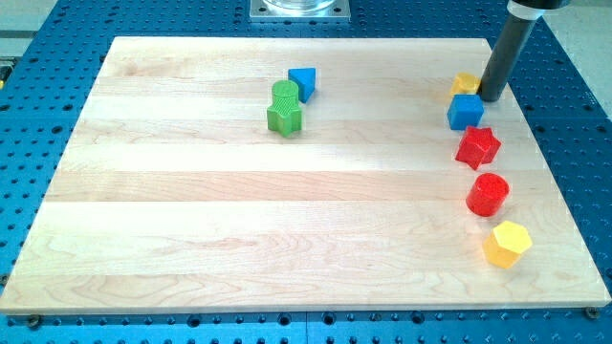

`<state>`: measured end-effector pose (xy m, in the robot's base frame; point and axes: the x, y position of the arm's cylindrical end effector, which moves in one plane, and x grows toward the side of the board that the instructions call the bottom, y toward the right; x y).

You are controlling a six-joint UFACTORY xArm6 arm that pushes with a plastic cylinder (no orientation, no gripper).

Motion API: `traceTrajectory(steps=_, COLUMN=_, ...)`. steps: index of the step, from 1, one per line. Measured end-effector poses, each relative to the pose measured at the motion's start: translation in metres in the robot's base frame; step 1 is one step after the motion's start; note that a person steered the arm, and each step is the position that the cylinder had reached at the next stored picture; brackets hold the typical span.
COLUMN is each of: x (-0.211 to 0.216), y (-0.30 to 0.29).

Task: Move the triangle at the top of the heart

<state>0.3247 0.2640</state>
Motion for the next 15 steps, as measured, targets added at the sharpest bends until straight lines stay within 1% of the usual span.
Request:
traceTrajectory(steps=1, x=-0.037, y=0.034)
traceTrajectory(steps=2, x=-0.087, y=-0.008)
traceTrajectory(steps=3, x=-0.099, y=-0.106)
traceTrajectory(steps=4, x=-0.103, y=-0.217)
traceTrajectory(steps=5, x=-0.073, y=-0.293)
traceTrajectory(steps=6, x=-0.026, y=-0.301)
traceTrajectory(steps=7, x=-0.012, y=-0.264)
traceTrajectory(steps=8, x=-0.016, y=-0.205)
traceTrajectory(steps=10, x=0.010, y=-0.213)
traceTrajectory(steps=11, x=0.001, y=-0.190)
traceTrajectory(steps=13, x=-0.030, y=-0.099)
traceTrajectory(steps=14, x=-0.047, y=-0.073)
traceTrajectory(steps=15, x=-0.062, y=-0.078)
